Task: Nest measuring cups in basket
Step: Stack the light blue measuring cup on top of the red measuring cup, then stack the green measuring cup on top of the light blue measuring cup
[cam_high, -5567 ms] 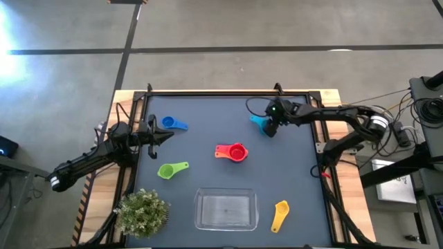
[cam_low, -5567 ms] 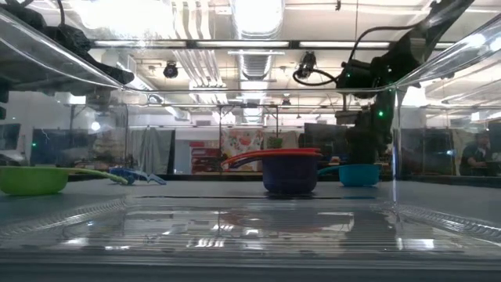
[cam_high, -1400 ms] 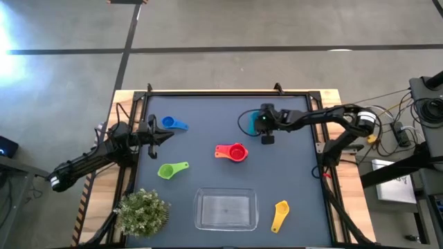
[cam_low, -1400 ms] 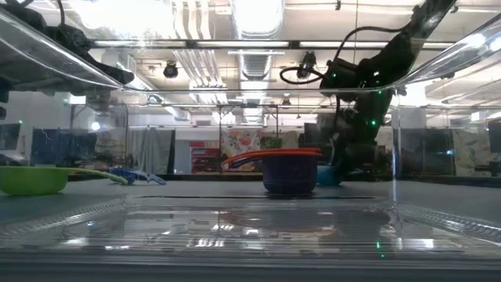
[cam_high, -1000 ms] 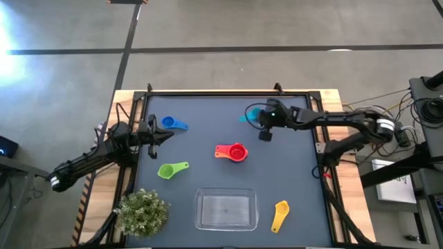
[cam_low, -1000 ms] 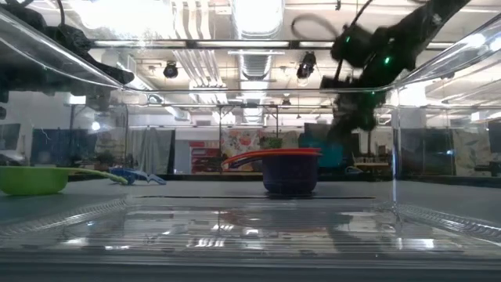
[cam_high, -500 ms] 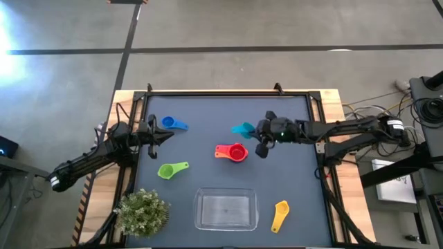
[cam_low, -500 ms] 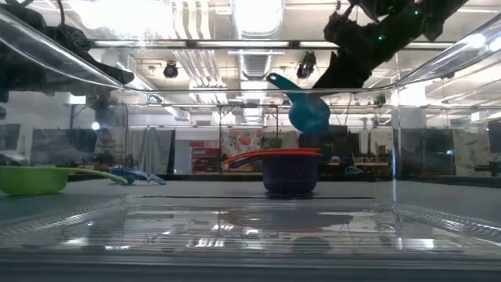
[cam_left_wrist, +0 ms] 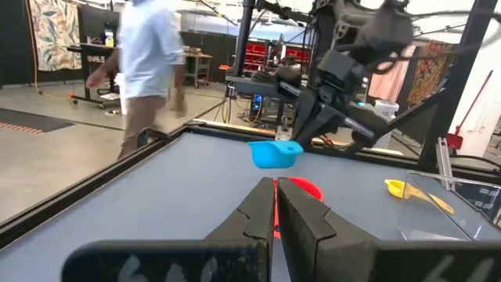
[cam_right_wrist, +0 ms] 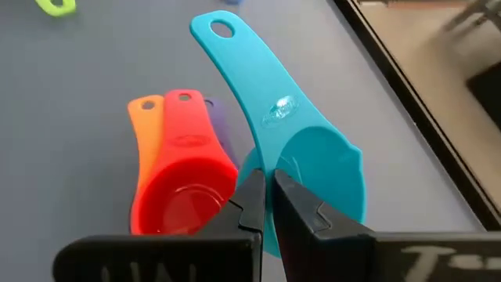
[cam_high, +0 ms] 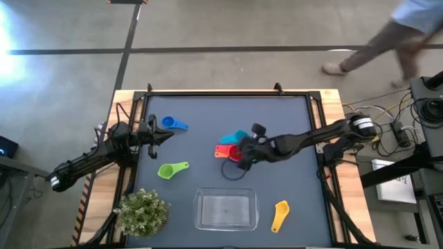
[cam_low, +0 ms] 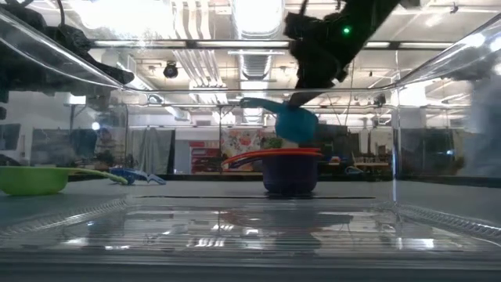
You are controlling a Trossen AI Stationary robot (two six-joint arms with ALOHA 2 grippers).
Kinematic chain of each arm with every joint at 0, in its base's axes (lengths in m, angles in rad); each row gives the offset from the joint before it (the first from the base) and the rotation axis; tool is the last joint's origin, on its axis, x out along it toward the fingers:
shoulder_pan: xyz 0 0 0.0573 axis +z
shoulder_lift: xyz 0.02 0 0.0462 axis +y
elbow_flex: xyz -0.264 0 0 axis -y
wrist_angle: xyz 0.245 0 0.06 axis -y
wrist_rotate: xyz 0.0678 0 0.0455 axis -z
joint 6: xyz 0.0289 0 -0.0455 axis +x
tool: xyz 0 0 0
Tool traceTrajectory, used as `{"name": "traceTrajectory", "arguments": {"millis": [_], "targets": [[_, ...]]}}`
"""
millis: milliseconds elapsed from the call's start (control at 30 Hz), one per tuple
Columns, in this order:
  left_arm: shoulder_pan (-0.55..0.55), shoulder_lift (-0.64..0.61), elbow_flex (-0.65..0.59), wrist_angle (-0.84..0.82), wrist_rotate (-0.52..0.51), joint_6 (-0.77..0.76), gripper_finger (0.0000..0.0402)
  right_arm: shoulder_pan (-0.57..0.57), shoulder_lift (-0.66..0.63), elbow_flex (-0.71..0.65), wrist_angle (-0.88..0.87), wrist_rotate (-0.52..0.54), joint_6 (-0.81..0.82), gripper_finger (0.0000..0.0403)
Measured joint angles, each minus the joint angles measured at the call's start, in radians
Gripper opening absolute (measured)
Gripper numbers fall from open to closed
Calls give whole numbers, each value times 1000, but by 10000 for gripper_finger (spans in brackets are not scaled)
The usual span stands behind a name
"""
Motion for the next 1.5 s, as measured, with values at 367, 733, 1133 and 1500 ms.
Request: {"name": "traceTrajectory", "arguments": {"millis": [367,733,1133,1500], "targets": [[0,0,0,0,0,0,0,45,241,275,-249,44,164,8],[0,0,0,0,0,0,0,73,266,309,-325,69,320,8],[0,0,0,0,0,0,0,74,265,309,-319,26,272,49],[0,0,0,0,0,0,0,75,225,303,-312,32,128,127]]}}
